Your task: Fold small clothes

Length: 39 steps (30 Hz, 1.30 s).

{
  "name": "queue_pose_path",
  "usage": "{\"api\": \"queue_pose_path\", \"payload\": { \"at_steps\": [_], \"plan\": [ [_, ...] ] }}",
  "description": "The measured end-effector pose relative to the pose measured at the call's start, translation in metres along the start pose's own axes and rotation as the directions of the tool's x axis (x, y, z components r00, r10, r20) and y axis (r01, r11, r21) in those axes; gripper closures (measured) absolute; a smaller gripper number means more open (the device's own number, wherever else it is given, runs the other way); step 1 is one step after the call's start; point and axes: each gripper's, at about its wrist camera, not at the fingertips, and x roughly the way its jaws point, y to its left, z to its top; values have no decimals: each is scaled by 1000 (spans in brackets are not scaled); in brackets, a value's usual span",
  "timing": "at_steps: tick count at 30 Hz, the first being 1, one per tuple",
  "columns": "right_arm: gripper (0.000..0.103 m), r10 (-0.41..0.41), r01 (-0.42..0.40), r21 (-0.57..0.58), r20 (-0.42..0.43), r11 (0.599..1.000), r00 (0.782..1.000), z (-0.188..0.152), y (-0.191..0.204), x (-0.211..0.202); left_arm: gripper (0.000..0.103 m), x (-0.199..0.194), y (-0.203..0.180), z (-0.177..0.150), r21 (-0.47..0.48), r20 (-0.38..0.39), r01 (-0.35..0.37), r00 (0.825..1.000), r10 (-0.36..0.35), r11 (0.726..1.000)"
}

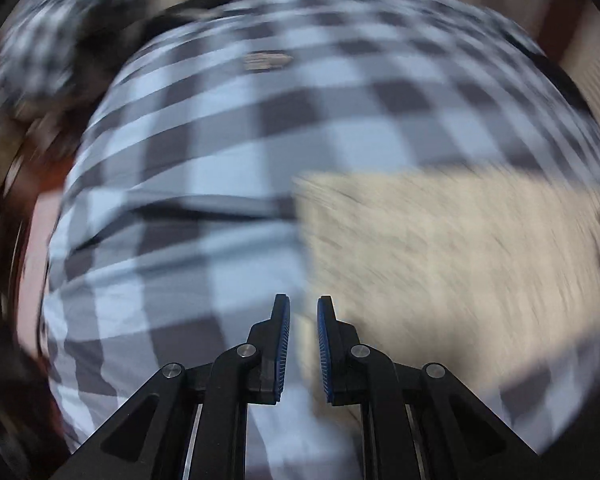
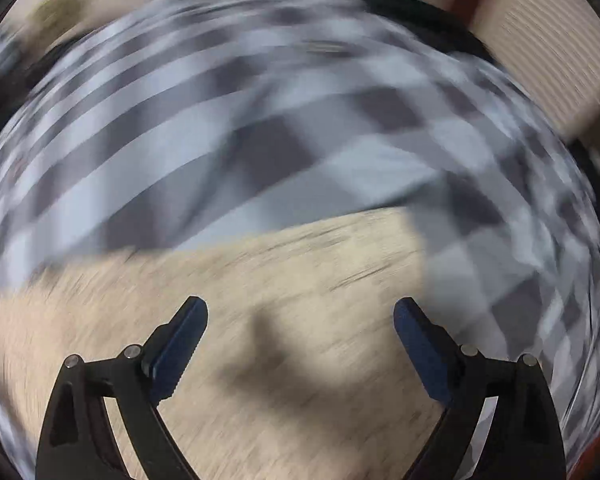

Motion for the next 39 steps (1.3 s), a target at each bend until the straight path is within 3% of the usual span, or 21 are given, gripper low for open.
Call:
{"api": "queue_pose_path", "payload": {
  "at_steps": [2,3,5,7,9,12,15,17,21,25,30,31,33,34,37,39],
  "plan": [
    [11,77,-80,-183,-22,980,997,-30,42,-9,91,-4,-45,-18,152,-33,111,994,-107,982],
    [11,92,-98,-237,-35,967,995,-39,54,-10,91,-7,-56,-25,202,-54,141,990,-132,969],
    [11,119,-139,-411,-74,901,990,-67,90,-14,91,-7,-77,-39,297,-98,157,986,-134,942],
    [11,95,-88,-554,-16,828,995,-90,115,-25,91,0,-71,-48,292,-151,161,981,-121,943],
    [11,74,-21,-615,61,788,995,-102,124,-33,91,4,-48,-51,216,-171,166,977,-130,962],
    [11,99,-50,-574,54,817,994,-107,111,-38,91,5,-1,-56,53,-135,181,976,-173,982],
    [11,81,-58,-497,24,866,996,-106,96,-30,91,15,24,-58,-68,-135,275,950,-282,959],
    [11,66,-60,-475,-4,878,998,-99,105,-24,91,20,19,-57,-56,-140,303,941,-308,951],
    [11,101,-111,-415,-45,903,994,-80,111,-24,91,18,8,-50,9,-107,327,940,-324,945],
    [11,118,-121,-415,-33,902,992,-81,114,-29,91,16,10,-41,10,-66,255,965,-253,967],
    [11,106,-112,-418,-37,901,994,-82,116,-26,87,14,15,-38,25,-60,105,993,-103,994],
    [11,112,-119,-411,-43,904,993,-81,116,-25,81,13,15,-38,27,-55,88,995,-87,996],
    [11,123,-133,-397,-50,908,991,-79,114,-25,34,10,18,-38,16,-62,72,996,-71,997],
    [11,128,-140,-390,-56,910,990,-78,113,-25,4,8,19,-37,3,-73,87,994,-87,996],
    [11,136,-151,-376,-64,914,989,-78,111,-24,0,0,21,-36,-22,-51,130,990,-131,991],
    [11,140,-154,-372,-65,915,988,-78,111,-25,0,-10,16,-35,12,-23,89,996,-89,996]
  ]
}}
